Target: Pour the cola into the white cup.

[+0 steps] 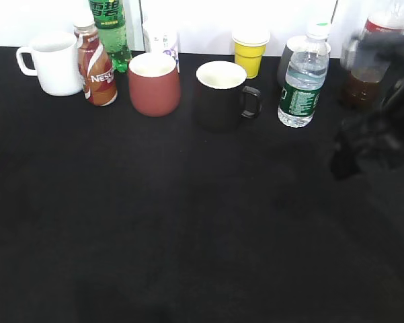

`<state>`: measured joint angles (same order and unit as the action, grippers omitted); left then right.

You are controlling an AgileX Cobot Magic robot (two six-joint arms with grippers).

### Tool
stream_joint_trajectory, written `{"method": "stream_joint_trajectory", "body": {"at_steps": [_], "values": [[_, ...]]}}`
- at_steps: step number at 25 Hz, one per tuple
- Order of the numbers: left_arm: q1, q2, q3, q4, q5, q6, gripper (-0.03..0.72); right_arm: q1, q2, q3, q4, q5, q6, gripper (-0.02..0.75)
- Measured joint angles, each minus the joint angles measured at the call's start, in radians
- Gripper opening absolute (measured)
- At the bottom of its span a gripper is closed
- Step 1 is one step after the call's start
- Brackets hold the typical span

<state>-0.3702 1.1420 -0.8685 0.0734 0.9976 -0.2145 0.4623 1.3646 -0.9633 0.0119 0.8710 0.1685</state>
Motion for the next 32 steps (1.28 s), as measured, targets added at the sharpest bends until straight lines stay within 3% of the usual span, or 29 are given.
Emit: {"method": "stream_joint_trajectory", "body": {"at_steps": [3,8,9,12,16,20,26,32], "values": [[0.0,-0.092,-0.003,-0.023,0.181,0.0,0.321,0.003,-0.172,-0.008,0.041,0.081,-0.015,0.593],[-0.001,-0.482,-0.004,-0.023,0.22,0.047,0.323,0.003,-0.595,-0.007,0.032,0.255,-0.057,0.521],[-0.002,-0.564,-0.004,-0.023,0.22,0.089,0.346,0.004,-0.68,0.009,0.014,0.28,-0.059,0.545],[-0.003,-0.727,0.047,-0.024,0.221,0.131,0.547,0.004,-0.946,0.152,-0.012,0.331,-0.068,0.631],[-0.003,-0.805,0.24,-0.028,0.191,0.159,0.576,0.004,-1.212,0.386,0.0,0.32,-0.113,0.638],[-0.003,-0.808,0.338,-0.066,0.066,0.186,0.576,0.004,-1.235,0.431,0.004,0.236,-0.114,0.639],[-0.003,-0.808,0.348,-0.067,0.067,0.187,0.555,0.004,-1.235,0.458,0.009,0.171,-0.116,0.637],[-0.003,-0.808,0.348,-0.067,0.067,0.188,0.555,0.004,-1.235,0.458,0.015,0.171,-0.117,0.461]]}}
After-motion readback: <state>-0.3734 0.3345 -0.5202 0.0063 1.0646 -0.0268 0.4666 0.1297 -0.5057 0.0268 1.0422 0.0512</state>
